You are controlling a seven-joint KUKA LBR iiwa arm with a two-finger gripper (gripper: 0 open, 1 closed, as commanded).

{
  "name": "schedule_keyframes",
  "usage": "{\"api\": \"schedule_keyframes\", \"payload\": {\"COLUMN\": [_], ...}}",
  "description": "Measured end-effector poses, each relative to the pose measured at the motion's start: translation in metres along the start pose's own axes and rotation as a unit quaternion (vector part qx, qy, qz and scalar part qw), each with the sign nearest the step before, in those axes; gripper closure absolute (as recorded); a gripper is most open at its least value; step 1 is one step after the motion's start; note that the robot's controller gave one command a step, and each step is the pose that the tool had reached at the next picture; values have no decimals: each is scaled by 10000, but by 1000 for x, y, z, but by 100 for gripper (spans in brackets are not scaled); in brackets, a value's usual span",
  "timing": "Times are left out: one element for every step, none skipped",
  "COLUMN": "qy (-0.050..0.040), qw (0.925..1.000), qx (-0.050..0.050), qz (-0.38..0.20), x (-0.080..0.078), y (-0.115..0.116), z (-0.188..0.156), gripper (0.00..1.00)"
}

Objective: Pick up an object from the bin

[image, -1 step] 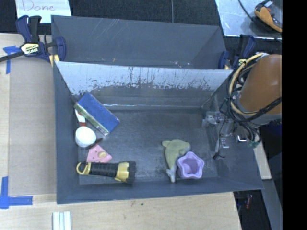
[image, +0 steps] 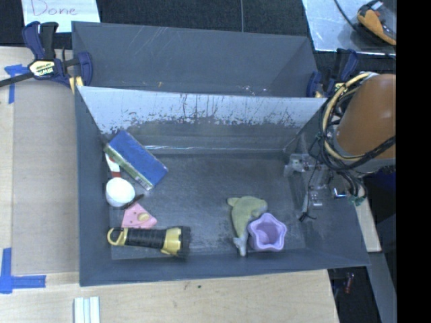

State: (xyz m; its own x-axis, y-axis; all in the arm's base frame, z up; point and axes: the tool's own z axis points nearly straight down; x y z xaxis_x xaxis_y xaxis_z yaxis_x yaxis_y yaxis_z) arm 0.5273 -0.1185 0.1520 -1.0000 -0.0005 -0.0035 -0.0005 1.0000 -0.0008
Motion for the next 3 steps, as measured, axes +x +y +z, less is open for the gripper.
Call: {"api": "schedule_keyframes", "payload": {"qy": [20, -5, -23], "qw": [9675, 9566, 9140], "qx": [-12, 4, 8], "qz": [-2529, -2915, -4057], "x": [34, 24, 30], "y": [22, 29, 48], "z": [26, 52, 24], "gripper": [0, 0, 0]}}
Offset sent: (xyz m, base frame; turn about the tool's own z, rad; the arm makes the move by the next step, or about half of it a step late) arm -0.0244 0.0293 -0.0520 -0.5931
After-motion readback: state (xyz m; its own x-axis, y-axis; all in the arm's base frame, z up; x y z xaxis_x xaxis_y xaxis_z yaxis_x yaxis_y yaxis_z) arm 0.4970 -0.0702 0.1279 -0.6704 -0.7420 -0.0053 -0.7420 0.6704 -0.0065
